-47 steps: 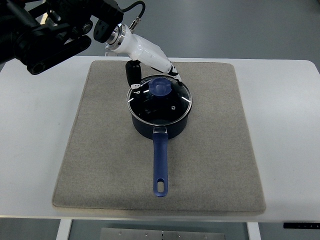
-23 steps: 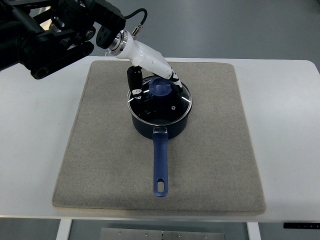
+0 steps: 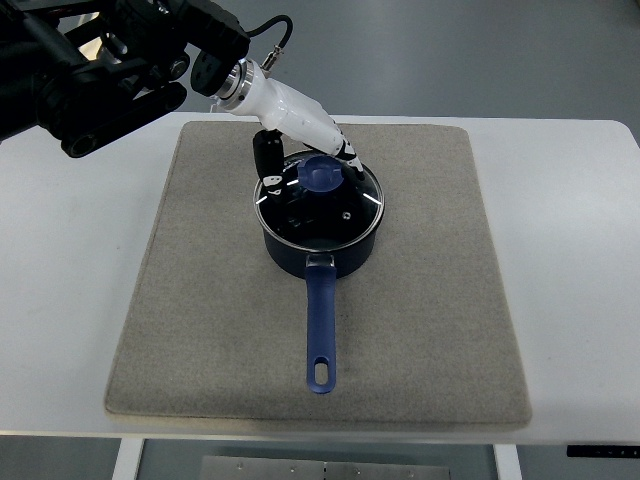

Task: Open pot lid and place left with left hand
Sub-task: 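Close the left hand fingers around the blue knob of the glass lid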

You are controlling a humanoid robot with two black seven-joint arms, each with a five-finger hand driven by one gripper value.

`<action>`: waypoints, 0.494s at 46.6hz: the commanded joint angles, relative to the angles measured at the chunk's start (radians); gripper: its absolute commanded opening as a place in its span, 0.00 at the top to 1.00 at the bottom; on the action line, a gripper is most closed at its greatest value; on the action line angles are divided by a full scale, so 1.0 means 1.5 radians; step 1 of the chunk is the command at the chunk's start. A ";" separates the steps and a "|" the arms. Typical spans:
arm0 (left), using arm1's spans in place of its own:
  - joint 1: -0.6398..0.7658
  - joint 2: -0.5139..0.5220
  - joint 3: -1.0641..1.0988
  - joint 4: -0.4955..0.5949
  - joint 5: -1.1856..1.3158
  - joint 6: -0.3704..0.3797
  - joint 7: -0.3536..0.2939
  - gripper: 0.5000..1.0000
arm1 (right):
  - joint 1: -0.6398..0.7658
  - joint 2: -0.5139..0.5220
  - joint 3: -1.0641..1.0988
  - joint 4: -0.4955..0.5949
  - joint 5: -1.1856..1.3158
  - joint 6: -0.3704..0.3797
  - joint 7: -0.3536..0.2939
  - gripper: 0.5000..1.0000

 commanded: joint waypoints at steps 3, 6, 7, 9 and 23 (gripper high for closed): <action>0.000 0.000 0.000 0.000 0.001 0.000 0.000 0.08 | 0.000 0.000 0.000 0.000 0.000 0.000 0.000 0.17; 0.000 0.000 -0.001 0.003 0.000 0.000 0.000 0.13 | 0.000 0.000 0.000 0.000 0.000 0.000 0.000 0.17; 0.000 0.000 -0.001 0.005 0.000 0.000 0.000 0.13 | 0.000 0.000 0.000 0.000 0.000 0.000 0.000 0.17; 0.000 0.000 -0.001 0.007 0.000 0.000 0.000 0.14 | 0.000 0.000 0.000 0.000 0.000 0.000 0.000 0.17; 0.000 -0.001 -0.001 0.009 0.000 0.002 0.000 0.34 | 0.000 0.000 0.000 0.000 0.000 0.000 0.000 0.17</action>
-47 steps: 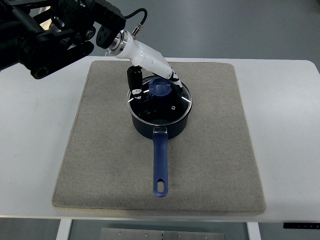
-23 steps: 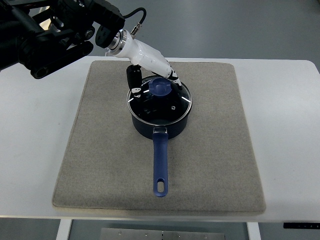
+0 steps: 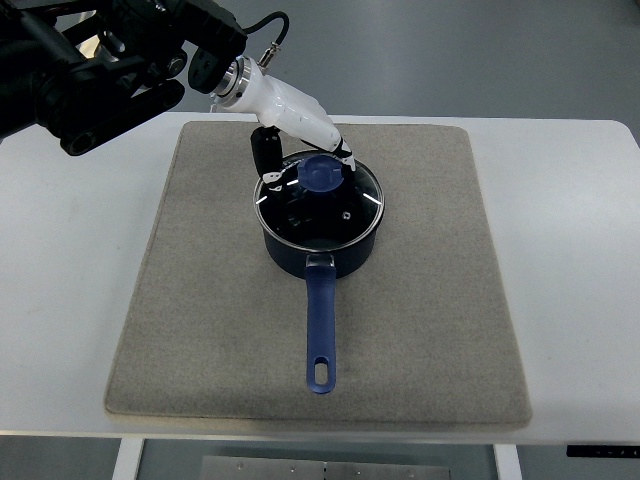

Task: Open pot lid and place left with left hand
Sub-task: 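Close the left hand fingers around the blue knob of the glass lid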

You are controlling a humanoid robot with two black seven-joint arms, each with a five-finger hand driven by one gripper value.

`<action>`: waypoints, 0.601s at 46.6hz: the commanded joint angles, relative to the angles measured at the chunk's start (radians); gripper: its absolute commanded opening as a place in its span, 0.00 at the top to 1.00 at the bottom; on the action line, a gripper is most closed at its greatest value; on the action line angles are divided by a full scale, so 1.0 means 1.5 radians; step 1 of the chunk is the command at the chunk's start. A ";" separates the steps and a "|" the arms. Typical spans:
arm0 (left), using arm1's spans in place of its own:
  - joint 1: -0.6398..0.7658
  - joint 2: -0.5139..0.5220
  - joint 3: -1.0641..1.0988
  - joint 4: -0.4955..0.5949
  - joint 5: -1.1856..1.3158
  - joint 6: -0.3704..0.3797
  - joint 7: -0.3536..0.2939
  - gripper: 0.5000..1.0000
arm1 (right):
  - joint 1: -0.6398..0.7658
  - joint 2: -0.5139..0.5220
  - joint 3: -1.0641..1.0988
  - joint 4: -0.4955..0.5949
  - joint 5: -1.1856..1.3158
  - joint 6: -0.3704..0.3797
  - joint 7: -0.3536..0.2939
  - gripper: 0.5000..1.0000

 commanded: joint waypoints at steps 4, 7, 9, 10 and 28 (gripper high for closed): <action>0.001 -0.001 0.000 -0.001 0.000 0.017 0.000 0.35 | 0.000 0.000 0.000 0.000 0.000 0.000 0.000 0.17; 0.003 -0.001 0.000 0.000 0.001 0.030 0.000 0.36 | 0.000 0.000 0.000 0.000 0.000 0.000 0.000 0.17; 0.003 -0.001 0.000 0.000 0.002 0.037 0.000 0.37 | 0.000 0.000 0.000 0.000 0.000 0.000 0.000 0.17; 0.003 -0.001 0.000 0.000 0.002 0.038 0.000 0.38 | 0.000 0.000 0.000 0.000 0.000 0.000 0.000 0.17; 0.003 0.000 0.001 0.000 0.003 0.041 0.000 0.55 | 0.000 0.000 0.000 0.000 0.000 0.000 0.000 0.17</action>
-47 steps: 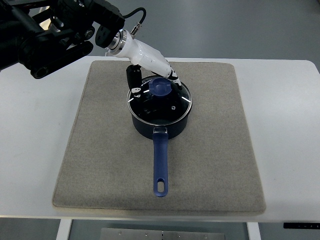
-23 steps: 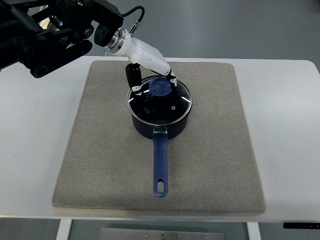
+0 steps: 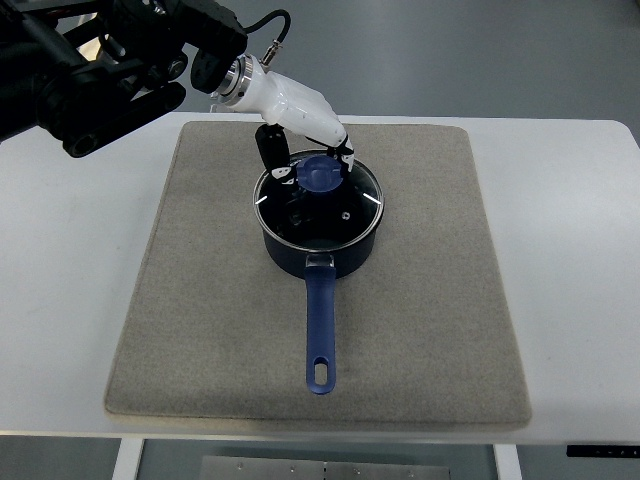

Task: Open pot lid and place left with left hand
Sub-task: 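Close the left hand fingers around the blue knob of the glass lid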

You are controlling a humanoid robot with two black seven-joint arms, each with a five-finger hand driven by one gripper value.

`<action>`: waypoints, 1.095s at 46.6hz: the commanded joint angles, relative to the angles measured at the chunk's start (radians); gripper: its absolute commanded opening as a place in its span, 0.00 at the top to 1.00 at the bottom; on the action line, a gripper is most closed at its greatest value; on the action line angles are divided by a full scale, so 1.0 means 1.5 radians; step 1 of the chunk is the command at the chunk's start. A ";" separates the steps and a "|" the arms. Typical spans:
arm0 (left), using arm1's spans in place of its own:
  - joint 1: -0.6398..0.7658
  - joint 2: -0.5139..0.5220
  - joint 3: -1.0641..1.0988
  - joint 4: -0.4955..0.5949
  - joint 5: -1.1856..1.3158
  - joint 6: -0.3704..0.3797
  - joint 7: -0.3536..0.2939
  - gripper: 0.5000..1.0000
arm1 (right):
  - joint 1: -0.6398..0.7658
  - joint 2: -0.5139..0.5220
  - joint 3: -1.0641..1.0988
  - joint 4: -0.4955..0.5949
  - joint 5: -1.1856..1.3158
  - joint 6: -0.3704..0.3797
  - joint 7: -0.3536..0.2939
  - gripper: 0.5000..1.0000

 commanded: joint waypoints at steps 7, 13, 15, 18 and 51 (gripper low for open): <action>0.000 0.001 0.002 0.000 0.002 0.000 0.000 0.67 | 0.000 0.000 0.000 0.000 0.000 0.000 0.000 0.17; 0.001 0.002 0.004 0.000 0.000 0.000 0.000 0.62 | 0.000 0.000 0.000 0.000 0.000 0.000 0.000 0.17; 0.001 0.002 0.007 0.000 0.000 0.000 0.000 0.65 | 0.000 0.000 0.000 0.000 0.000 0.000 0.000 0.17; 0.000 0.002 0.019 0.000 0.000 0.000 0.000 0.77 | 0.000 0.000 0.000 0.000 0.000 0.000 0.000 0.17; 0.001 0.002 0.030 0.004 -0.010 0.037 0.000 1.00 | 0.000 0.000 0.000 0.000 0.000 0.000 0.000 0.17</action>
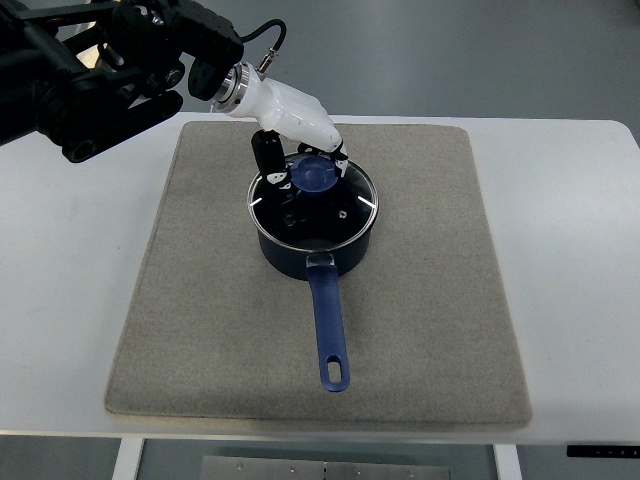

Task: Open pot lid and place left with left hand
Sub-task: 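Close the left hand fingers around the blue knob of the glass lid, then lift the glass lid off the pot with the left hand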

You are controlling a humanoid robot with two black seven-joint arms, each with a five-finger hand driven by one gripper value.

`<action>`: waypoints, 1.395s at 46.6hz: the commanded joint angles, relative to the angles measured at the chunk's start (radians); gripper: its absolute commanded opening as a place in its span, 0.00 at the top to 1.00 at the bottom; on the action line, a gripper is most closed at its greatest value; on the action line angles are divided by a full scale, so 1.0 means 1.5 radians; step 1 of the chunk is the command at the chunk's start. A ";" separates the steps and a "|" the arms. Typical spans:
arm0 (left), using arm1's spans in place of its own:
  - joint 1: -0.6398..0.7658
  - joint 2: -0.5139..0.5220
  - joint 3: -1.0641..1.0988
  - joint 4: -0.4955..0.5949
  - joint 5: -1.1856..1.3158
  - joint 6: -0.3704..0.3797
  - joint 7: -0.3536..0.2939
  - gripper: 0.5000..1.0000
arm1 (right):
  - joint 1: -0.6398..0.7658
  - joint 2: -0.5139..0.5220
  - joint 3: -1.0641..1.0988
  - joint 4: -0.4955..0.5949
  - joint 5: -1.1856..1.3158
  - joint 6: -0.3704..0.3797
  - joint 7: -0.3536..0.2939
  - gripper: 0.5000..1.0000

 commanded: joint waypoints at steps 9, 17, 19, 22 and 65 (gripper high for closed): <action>-0.001 0.000 -0.002 0.001 0.002 0.005 0.000 1.00 | 0.000 0.000 0.000 0.000 0.000 0.000 0.000 0.17; -0.001 0.000 -0.007 0.002 -0.001 0.005 0.000 1.00 | 0.000 0.000 0.000 0.000 0.000 0.000 0.000 0.17; -0.001 0.000 -0.008 0.003 -0.001 0.005 0.000 1.00 | 0.000 0.000 0.000 0.000 0.000 0.000 0.000 0.17; -0.001 0.000 -0.011 0.005 -0.001 0.005 0.000 1.00 | 0.000 0.000 0.000 0.000 0.000 0.000 0.000 0.17; -0.008 -0.002 -0.036 0.033 -0.017 0.006 0.000 1.00 | 0.000 0.000 0.000 0.000 0.000 0.000 0.000 0.17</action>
